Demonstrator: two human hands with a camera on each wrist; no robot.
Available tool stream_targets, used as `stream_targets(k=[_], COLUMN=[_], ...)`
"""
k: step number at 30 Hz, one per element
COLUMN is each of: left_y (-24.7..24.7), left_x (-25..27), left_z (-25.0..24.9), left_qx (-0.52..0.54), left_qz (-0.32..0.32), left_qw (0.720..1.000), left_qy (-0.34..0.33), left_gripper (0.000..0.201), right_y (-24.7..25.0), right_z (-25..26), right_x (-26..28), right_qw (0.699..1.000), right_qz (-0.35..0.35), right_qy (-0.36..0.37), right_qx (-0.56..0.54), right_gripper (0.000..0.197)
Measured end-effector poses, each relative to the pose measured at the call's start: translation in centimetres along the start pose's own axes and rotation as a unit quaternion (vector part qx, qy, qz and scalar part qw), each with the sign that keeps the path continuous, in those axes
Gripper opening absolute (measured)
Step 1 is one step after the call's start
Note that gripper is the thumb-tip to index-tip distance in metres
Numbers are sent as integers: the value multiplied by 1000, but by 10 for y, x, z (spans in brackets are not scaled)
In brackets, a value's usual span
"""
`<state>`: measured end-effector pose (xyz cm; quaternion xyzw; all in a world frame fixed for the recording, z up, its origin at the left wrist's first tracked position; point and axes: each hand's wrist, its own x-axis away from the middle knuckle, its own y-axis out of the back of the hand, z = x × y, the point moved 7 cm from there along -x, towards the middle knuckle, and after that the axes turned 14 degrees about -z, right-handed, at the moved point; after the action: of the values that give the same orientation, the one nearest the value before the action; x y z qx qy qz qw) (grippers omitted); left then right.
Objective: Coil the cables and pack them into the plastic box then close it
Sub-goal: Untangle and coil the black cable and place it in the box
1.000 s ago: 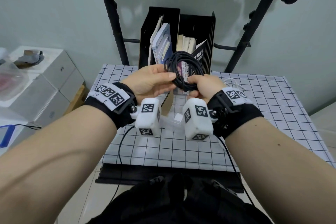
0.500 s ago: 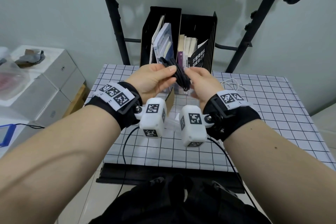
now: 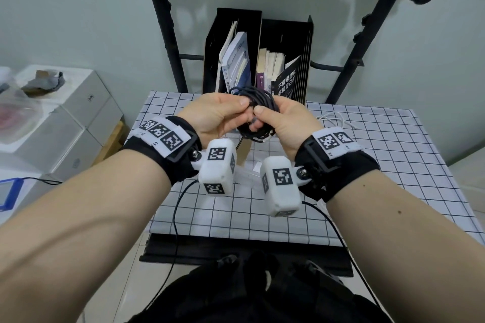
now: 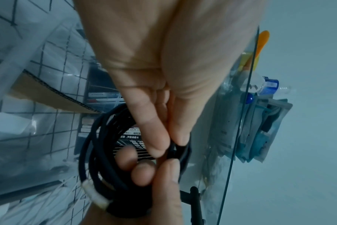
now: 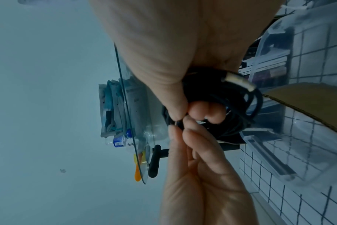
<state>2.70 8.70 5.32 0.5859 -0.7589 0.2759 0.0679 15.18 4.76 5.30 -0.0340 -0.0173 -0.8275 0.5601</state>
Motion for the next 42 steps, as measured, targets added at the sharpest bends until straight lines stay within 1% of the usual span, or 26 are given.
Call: stream_targets(k=[3, 6, 10, 13, 17, 19, 23, 27, 28, 30, 33, 35, 38, 42], left_y=[2, 5, 8, 9, 9, 12, 17, 16, 15, 12, 3, -3, -5, -1], left_x=[-1, -3, -2, 0, 0, -1, -2, -3, -3, -2, 3, 5, 6, 4], left_z=[3, 3, 1, -2, -6, -11, -16, -7, -5, 1, 8, 12, 15, 15], left_qx=[-29, -66, -123, -156, -167, -165, -155, -196, -199, -188, -147, -132, -175, -210], left_qz=[-36, -44, -38, -36, -30, -30, -58, -83, -78, -63, -29, 6, 25, 27], left_qw=[999, 996, 990, 984, 980, 979, 977, 960, 960, 968, 985, 990, 983, 976], left_qy=[-18, -34, -53, -78, -102, -112, -136, -183, -182, -157, -89, -52, -50, -58], left_gripper=[18, 22, 11, 9, 9, 10, 9, 10, 11, 14, 18, 22, 27, 17], right_y=[2, 5, 12, 13, 13, 13, 19, 25, 26, 26, 25, 24, 24, 20], right_z=[-3, -8, -9, -10, -10, -8, -10, -17, -19, -21, -24, -26, -29, -29], right_x=[-1, -1, 0, 5, 7, 5, -1, -1, -1, -1, 0, -1, 0, 3], right_qw=[999, 999, 999, 998, 996, 994, 992, 986, 985, 984, 979, 977, 976, 976], right_qz=[-26, -33, -20, 3, 7, 8, -11, -43, -45, -43, -38, -37, -32, -21], right_qy=[-16, -33, -47, -66, -93, -103, -118, -142, -146, -153, -169, -180, -189, -196], right_qx=[-14, -14, 5, 12, -16, -29, -29, -73, -81, -87, -105, -109, -101, -90], right_gripper=[13, 20, 20, 13, 15, 13, 16, 17, 17, 17, 19, 19, 18, 17])
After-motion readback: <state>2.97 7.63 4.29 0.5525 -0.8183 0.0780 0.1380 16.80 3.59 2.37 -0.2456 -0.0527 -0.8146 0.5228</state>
